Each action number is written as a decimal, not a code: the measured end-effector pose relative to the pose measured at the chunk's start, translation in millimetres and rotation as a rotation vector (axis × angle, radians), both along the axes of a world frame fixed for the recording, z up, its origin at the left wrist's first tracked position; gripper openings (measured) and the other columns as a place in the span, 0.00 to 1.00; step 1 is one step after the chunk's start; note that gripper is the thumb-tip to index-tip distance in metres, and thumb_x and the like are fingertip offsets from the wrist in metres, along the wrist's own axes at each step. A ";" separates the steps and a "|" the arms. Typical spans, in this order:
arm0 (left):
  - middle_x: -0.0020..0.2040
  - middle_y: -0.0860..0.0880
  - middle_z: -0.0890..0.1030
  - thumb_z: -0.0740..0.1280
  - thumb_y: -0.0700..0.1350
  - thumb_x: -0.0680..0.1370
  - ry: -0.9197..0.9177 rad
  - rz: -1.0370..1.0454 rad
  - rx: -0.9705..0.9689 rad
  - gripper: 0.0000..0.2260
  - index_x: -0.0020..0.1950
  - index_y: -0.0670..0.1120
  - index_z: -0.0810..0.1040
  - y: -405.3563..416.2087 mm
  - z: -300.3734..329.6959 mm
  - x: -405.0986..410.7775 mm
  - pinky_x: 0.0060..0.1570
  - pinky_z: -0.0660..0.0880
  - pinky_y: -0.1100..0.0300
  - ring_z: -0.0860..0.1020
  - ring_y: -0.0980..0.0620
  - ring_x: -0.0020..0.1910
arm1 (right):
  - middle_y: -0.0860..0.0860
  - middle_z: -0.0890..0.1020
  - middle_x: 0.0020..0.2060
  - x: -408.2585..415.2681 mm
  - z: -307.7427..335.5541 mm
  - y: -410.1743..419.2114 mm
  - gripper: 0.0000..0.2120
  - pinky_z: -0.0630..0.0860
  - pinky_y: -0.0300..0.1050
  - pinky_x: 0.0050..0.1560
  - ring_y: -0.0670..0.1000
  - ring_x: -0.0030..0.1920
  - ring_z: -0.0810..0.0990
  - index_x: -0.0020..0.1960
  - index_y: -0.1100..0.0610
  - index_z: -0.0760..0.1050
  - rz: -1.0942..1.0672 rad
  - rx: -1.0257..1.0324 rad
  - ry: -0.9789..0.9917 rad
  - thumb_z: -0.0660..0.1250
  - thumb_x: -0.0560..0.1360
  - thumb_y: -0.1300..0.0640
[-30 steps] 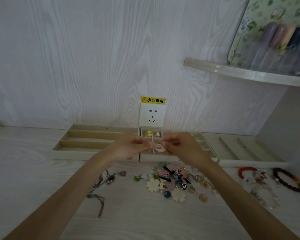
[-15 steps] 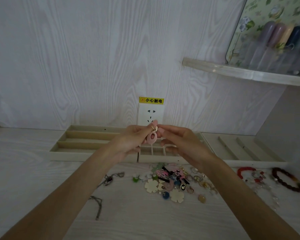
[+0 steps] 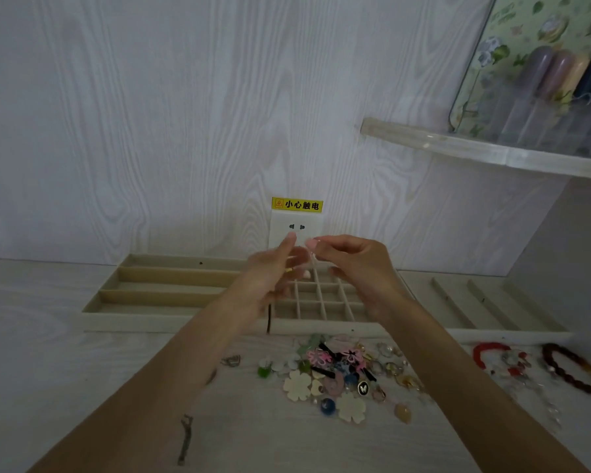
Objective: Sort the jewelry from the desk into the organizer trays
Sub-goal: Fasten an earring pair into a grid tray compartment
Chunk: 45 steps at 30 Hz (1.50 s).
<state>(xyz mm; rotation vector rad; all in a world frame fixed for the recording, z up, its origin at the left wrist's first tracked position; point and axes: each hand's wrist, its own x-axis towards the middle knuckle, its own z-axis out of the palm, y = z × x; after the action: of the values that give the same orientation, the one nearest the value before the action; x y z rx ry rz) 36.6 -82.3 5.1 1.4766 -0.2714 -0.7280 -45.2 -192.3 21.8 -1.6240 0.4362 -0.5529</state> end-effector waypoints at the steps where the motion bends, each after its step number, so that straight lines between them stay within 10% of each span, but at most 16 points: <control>1: 0.47 0.53 0.84 0.60 0.54 0.80 -0.045 -0.002 -0.012 0.12 0.51 0.50 0.80 -0.4 0.4 5.1 0.38 0.73 0.64 0.80 0.58 0.41 | 0.50 0.85 0.39 4.5 0.0 -3.2 0.08 0.76 0.31 0.35 0.43 0.39 0.83 0.42 0.58 0.81 -0.021 -0.024 -0.007 0.76 0.66 0.55; 6: 0.52 0.49 0.84 0.59 0.43 0.79 -0.024 -0.219 -0.032 0.13 0.59 0.46 0.78 -1.1 5.5 20.6 0.42 0.76 0.62 0.82 0.53 0.51 | 0.55 0.85 0.36 27.4 -3.5 -18.0 0.15 0.81 0.42 0.43 0.51 0.38 0.85 0.43 0.63 0.80 -0.034 -0.082 0.023 0.79 0.63 0.56; 10: 0.46 0.51 0.84 0.66 0.44 0.78 -0.378 -0.197 0.098 0.09 0.56 0.44 0.80 -11.7 -3.7 34.9 0.35 0.75 0.70 0.83 0.57 0.42 | 0.53 0.85 0.34 42.4 -13.2 -29.2 0.13 0.78 0.35 0.35 0.48 0.34 0.84 0.42 0.59 0.81 -0.100 -0.196 0.095 0.78 0.63 0.53; 14: 0.44 0.49 0.85 0.68 0.54 0.75 -0.719 -0.168 0.286 0.10 0.48 0.48 0.77 -23.9 -22.4 51.2 0.49 0.78 0.55 0.82 0.52 0.46 | 0.49 0.84 0.32 44.5 -26.4 -39.8 0.09 0.72 0.28 0.28 0.41 0.27 0.80 0.40 0.57 0.82 -0.165 -0.303 0.126 0.78 0.64 0.53; 18: 0.43 0.53 0.84 0.67 0.59 0.74 -0.898 -0.100 0.349 0.13 0.47 0.51 0.83 -27.5 -32.6 55.4 0.48 0.76 0.58 0.81 0.55 0.46 | 0.49 0.84 0.31 43.1 -38.2 -50.3 0.08 0.76 0.30 0.35 0.41 0.31 0.82 0.40 0.56 0.84 -0.146 -0.332 0.135 0.77 0.64 0.54; 28: 0.46 0.55 0.84 0.72 0.58 0.71 -1.039 0.019 0.525 0.11 0.48 0.54 0.82 -31.0 -35.4 58.1 0.47 0.74 0.60 0.81 0.55 0.48 | 0.56 0.85 0.43 42.1 -41.7 -65.7 0.10 0.79 0.33 0.42 0.48 0.42 0.84 0.49 0.62 0.81 0.146 0.101 0.193 0.73 0.67 0.65; 45: 0.51 0.50 0.81 0.67 0.56 0.75 -1.272 -0.041 0.744 0.11 0.52 0.54 0.83 -34.1 -37.0 49.1 0.41 0.67 0.60 0.77 0.49 0.51 | 0.51 0.85 0.38 55.4 -52.4 -68.9 0.09 0.74 0.39 0.42 0.45 0.38 0.80 0.44 0.53 0.84 0.055 -0.594 0.310 0.76 0.66 0.53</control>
<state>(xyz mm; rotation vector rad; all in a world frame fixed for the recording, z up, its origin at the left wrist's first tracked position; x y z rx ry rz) 85.7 -116.5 -31.9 2.5133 -1.0664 0.2438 10.3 -261.2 -30.6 -2.3023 0.4792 -0.4079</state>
